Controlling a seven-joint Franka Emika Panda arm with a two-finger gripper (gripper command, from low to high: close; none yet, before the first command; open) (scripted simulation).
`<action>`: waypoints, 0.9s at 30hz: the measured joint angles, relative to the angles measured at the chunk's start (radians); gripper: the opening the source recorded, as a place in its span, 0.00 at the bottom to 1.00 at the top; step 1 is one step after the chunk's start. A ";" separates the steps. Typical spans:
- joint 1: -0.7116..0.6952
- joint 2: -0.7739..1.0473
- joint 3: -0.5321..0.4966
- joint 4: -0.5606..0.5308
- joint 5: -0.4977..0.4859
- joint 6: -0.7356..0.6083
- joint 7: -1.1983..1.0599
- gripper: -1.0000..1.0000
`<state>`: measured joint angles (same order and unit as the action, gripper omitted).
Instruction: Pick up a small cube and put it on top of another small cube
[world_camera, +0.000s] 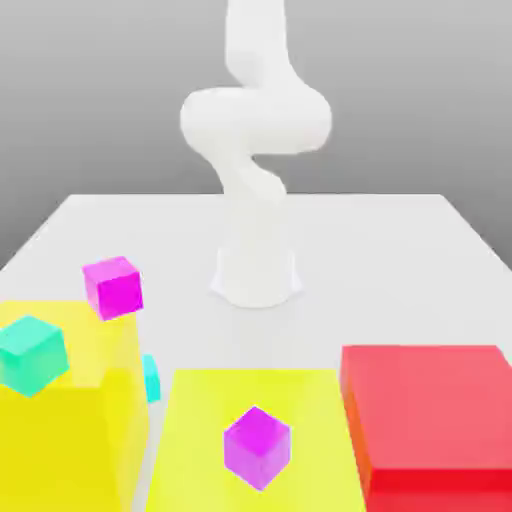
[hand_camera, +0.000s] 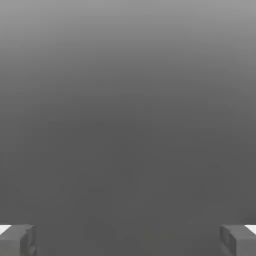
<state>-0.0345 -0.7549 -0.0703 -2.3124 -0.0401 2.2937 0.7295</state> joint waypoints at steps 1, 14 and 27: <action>-0.016 0.032 -0.033 -0.016 -0.022 0.003 -0.039 0.50; -0.149 0.469 -0.374 -0.319 -0.211 0.155 -0.533 0.50; -0.028 0.802 -0.366 -0.573 0.125 0.639 -0.936 0.50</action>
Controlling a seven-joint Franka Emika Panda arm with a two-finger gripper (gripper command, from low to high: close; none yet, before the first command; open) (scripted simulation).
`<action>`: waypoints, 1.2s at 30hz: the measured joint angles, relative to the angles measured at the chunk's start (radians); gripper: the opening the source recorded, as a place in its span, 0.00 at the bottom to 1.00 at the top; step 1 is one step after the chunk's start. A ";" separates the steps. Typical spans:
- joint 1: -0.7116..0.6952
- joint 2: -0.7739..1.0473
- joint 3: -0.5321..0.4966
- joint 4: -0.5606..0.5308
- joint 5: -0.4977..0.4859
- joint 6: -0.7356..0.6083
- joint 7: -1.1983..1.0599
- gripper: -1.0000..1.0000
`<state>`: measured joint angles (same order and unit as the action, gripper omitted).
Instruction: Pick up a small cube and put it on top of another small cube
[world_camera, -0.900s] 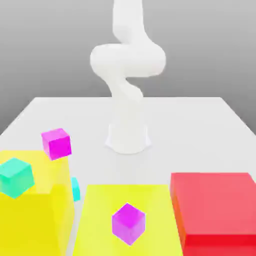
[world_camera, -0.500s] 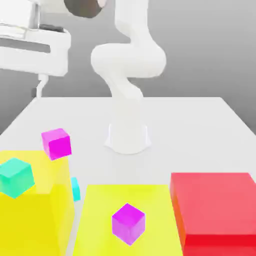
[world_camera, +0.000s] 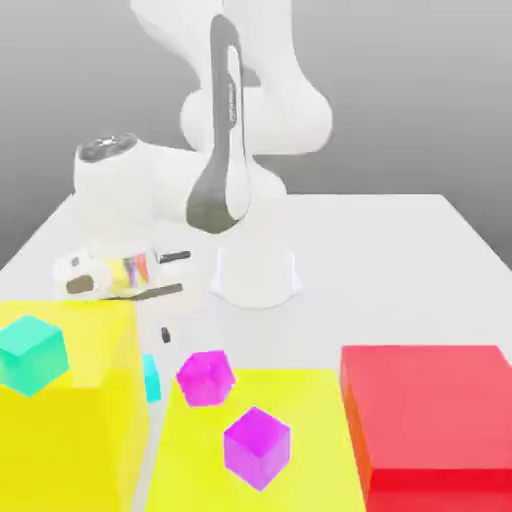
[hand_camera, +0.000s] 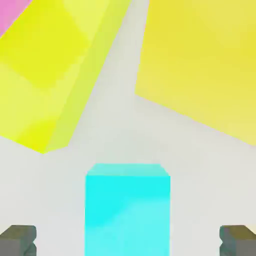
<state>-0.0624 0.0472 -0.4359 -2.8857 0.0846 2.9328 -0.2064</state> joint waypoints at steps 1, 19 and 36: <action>-0.008 0.024 0.019 0.006 0.053 0.018 -0.038 0.50; -0.219 0.162 0.278 0.037 0.261 0.122 -0.192 0.00; -0.265 -0.080 0.032 0.203 -0.109 -0.169 0.039 0.00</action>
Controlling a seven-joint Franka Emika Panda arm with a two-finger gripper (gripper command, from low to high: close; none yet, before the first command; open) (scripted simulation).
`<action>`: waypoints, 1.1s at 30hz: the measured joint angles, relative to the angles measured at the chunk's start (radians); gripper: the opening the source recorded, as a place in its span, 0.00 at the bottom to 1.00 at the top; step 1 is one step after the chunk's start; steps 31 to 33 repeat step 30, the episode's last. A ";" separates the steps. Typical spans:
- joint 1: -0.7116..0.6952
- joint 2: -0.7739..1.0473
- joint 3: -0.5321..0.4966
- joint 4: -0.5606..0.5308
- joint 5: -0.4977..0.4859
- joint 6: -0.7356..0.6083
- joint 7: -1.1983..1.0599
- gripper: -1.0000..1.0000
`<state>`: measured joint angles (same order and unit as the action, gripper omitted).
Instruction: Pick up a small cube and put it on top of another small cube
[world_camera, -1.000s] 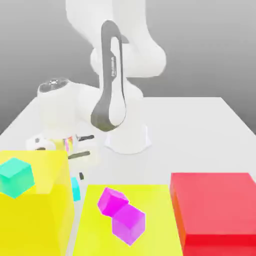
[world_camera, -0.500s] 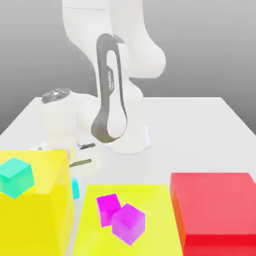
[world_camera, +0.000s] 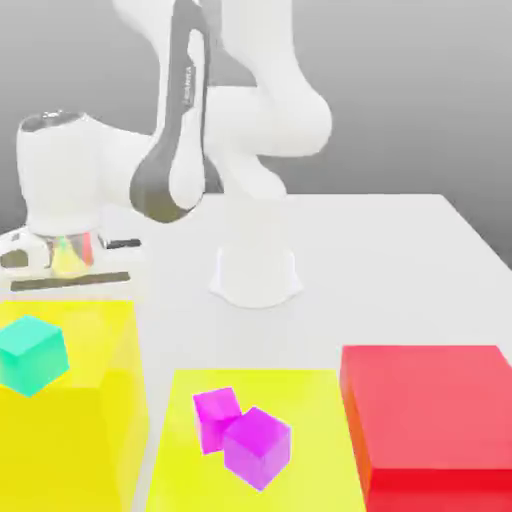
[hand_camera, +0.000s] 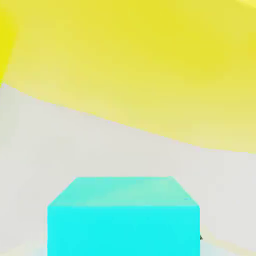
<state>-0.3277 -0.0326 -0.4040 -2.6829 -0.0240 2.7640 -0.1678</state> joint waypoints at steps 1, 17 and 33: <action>-0.015 -0.001 -0.009 0.036 0.002 -0.021 -0.011 0.00; 0.143 -0.001 0.061 0.505 0.017 -0.554 -0.344 0.00; 0.281 0.060 0.075 0.551 0.037 -0.607 -0.489 1.00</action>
